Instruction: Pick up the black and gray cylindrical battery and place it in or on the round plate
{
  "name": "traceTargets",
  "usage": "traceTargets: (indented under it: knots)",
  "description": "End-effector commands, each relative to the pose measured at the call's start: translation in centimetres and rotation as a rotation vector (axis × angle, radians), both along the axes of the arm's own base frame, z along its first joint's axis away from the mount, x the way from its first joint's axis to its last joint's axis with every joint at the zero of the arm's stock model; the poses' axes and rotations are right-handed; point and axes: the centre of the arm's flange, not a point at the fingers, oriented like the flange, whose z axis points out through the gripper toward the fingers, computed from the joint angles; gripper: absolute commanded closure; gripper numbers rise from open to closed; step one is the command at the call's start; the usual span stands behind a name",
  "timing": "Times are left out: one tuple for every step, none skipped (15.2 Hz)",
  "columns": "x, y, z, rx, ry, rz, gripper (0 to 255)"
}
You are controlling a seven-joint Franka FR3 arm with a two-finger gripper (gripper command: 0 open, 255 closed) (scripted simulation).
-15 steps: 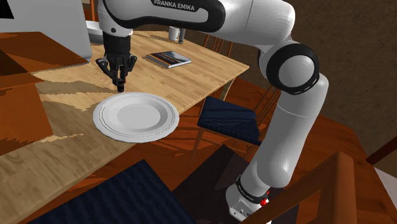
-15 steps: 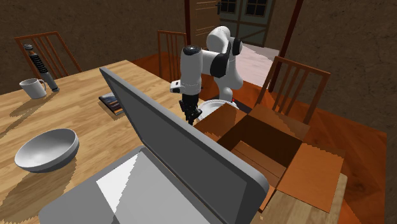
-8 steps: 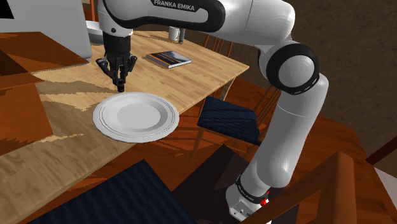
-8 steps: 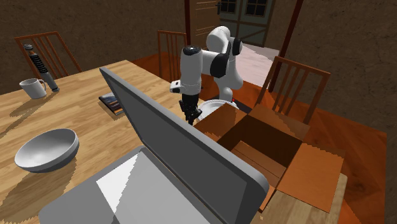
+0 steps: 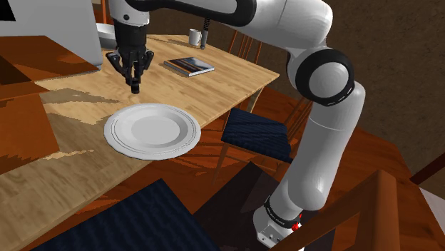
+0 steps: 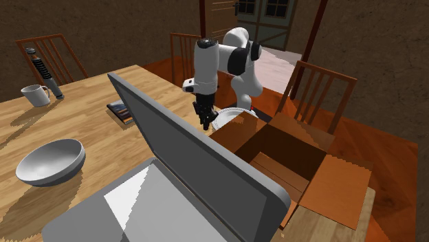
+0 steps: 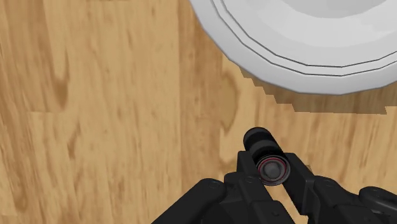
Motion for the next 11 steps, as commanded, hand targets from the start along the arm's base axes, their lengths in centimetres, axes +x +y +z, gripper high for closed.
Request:
traceTargets:
  knots:
    - [0.0,0.0,1.1,0.000,0.000,0.000,255]
    - [0.0,0.0,1.7,0.000,0.000,0.000,255]
    - [0.0,0.0,2.2,0.000,0.000,0.000,255]
    - [0.0,0.0,2.7,0.000,0.000,0.000,255]
    - [0.0,0.0,3.3,0.000,0.000,0.000,255]
    - [0.0,0.0,3.8,0.000,0.000,0.000,255]
    - [0.0,0.0,4.3,0.000,0.000,0.000,255]
    - [0.0,0.0,4.8,0.000,0.000,0.000,255]
    - [0.0,0.0,5.3,0.000,0.000,0.000,255]
    - [-1.3,0.3,5.4,0.000,0.000,0.000,255]
    - [-2.6,0.5,5.6,0.000,0.000,0.000,255]
